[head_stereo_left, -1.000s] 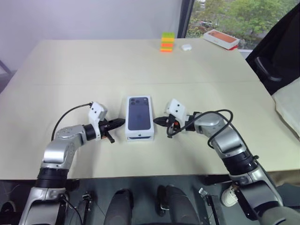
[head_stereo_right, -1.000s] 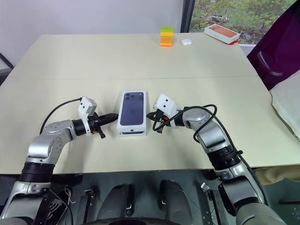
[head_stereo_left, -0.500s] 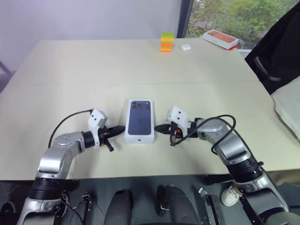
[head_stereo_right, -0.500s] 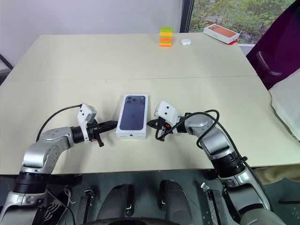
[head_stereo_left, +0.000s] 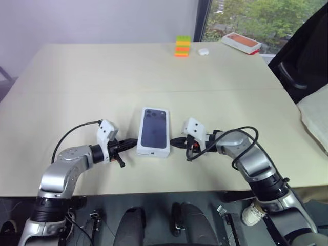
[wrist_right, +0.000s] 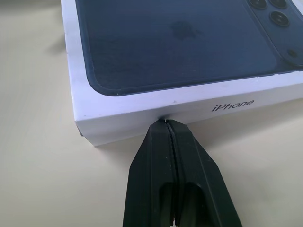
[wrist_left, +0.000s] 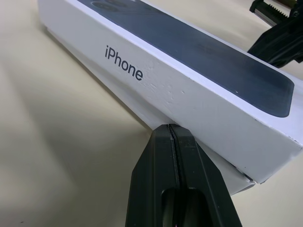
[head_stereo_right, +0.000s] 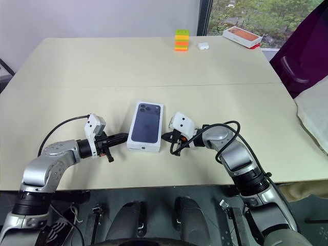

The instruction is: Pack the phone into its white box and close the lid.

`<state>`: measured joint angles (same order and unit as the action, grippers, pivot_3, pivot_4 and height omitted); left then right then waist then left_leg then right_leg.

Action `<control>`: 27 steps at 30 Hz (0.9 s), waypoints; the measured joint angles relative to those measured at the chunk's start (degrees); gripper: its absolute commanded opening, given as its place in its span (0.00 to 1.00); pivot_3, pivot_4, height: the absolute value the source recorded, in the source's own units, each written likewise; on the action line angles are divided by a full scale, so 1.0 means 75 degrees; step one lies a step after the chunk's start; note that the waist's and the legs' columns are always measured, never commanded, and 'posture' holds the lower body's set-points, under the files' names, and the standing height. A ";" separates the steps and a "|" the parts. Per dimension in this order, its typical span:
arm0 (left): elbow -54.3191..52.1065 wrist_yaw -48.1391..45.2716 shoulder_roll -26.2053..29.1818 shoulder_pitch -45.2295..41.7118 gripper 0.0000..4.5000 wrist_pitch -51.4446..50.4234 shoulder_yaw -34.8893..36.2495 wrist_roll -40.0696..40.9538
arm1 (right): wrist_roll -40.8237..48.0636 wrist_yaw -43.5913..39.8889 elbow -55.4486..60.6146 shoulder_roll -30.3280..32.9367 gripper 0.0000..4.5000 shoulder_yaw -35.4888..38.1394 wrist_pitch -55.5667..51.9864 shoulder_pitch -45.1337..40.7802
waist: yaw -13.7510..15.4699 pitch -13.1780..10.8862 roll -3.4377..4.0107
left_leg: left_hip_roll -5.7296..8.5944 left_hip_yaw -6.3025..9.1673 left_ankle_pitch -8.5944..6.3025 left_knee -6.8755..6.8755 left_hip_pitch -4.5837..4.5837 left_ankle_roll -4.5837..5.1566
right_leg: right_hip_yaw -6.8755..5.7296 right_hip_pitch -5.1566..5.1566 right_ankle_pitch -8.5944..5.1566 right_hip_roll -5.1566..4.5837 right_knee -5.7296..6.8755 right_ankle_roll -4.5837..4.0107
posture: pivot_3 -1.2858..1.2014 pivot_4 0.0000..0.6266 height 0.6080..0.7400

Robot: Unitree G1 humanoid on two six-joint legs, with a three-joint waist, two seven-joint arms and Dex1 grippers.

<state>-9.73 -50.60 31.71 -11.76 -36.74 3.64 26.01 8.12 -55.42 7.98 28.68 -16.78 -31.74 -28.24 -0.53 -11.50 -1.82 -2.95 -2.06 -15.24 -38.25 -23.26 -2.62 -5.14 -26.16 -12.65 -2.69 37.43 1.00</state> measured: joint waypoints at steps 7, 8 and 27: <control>-0.0036 -0.0025 0.0152 0.0141 0.00 -0.0030 0.0012 0.0100 | -0.0022 -0.0044 0.0149 0.0066 0.01 -0.0123 0.0058 0.0004 | -0.0006 0.0000 0.0000 | -0.0001 0.0002 0.0000 0.0000 0.0001 0.0000 | 0.0002 0.0001 0.0000 0.0002 0.0000 0.0000 | 0.52 0.24 1.00; -0.0058 -0.0054 0.0208 0.0182 0.00 -0.0027 0.0012 0.0112 | -0.0051 -0.0050 0.0157 0.0081 0.01 -0.0162 0.0149 0.0004 | -0.0013 0.0000 0.0000 | -0.0001 0.0001 0.0000 0.0000 0.0001 0.0000 | 0.0002 0.0000 0.0000 0.0002 0.0000 0.0000 | 0.52 0.24 1.00; 0.0279 -0.0192 0.0418 0.0013 0.00 -0.0068 0.0440 0.0679 | -0.0532 -0.0127 -0.0389 0.0366 0.01 -0.0631 0.0869 -0.0226 | 0.0003 0.0000 -0.0001 | 0.0000 0.0001 0.0000 -0.0004 0.0002 0.0000 | -0.0002 0.0004 0.0000 0.0001 0.0000 -0.0001 | 0.52 0.24 1.00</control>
<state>-7.64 -52.05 34.84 -11.66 -37.25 6.94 31.11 4.13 -56.37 5.06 31.42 -21.51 -25.22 -29.94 -0.50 -11.50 -1.82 -2.95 -2.05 -15.24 -38.28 -23.25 -2.62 -5.15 -26.13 -12.65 -2.68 37.43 1.00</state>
